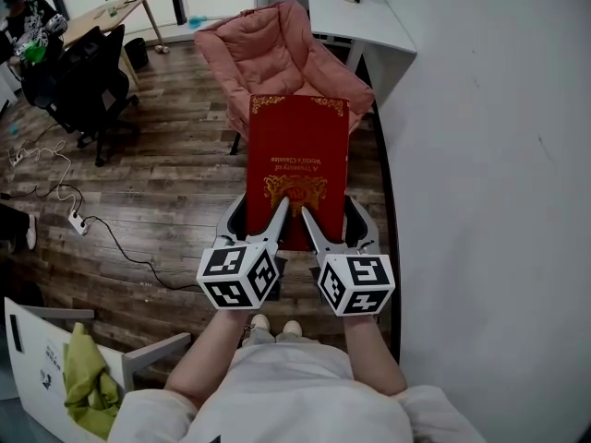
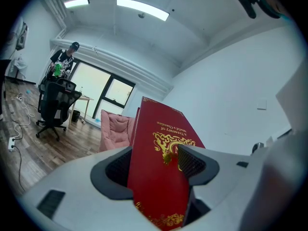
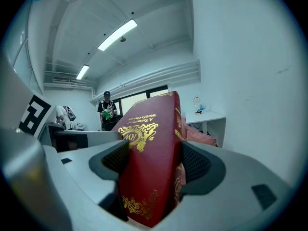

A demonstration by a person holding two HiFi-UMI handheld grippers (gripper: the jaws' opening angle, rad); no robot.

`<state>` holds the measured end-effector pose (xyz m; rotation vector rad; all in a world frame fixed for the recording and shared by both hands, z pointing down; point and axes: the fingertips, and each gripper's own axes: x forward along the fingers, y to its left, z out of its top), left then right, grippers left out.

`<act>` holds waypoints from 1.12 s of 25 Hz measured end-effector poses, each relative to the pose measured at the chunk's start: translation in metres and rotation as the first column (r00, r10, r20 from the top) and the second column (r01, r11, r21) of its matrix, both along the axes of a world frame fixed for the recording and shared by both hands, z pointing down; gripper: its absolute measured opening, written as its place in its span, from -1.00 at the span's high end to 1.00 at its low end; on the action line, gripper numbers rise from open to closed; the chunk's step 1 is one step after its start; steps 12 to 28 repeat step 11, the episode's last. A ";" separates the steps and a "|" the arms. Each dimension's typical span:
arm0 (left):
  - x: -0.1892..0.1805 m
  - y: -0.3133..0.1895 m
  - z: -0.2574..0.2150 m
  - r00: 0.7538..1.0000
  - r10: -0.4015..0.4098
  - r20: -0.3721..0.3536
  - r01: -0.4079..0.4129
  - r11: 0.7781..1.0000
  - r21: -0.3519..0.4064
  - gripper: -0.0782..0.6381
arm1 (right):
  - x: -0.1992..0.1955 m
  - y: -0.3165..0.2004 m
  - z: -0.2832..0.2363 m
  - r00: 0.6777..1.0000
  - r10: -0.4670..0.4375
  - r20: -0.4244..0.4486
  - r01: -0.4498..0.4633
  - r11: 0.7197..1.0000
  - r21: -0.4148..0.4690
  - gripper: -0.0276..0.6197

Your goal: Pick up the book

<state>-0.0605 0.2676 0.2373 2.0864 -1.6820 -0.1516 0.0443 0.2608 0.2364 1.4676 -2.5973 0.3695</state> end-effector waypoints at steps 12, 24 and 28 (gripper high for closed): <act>-0.004 0.007 -0.003 1.000 -0.004 0.020 0.004 1.000 0.010 0.00 | -0.003 0.006 0.000 1.000 -0.001 0.020 0.001 1.000 0.003 -0.12; -0.004 0.007 -0.003 1.000 -0.004 0.020 0.004 1.000 0.010 0.00 | -0.003 0.006 0.000 1.000 -0.001 0.020 0.001 1.000 0.003 -0.12; -0.004 0.007 -0.003 1.000 -0.004 0.020 0.004 1.000 0.010 0.00 | -0.003 0.006 0.000 1.000 -0.001 0.020 0.001 1.000 0.003 -0.12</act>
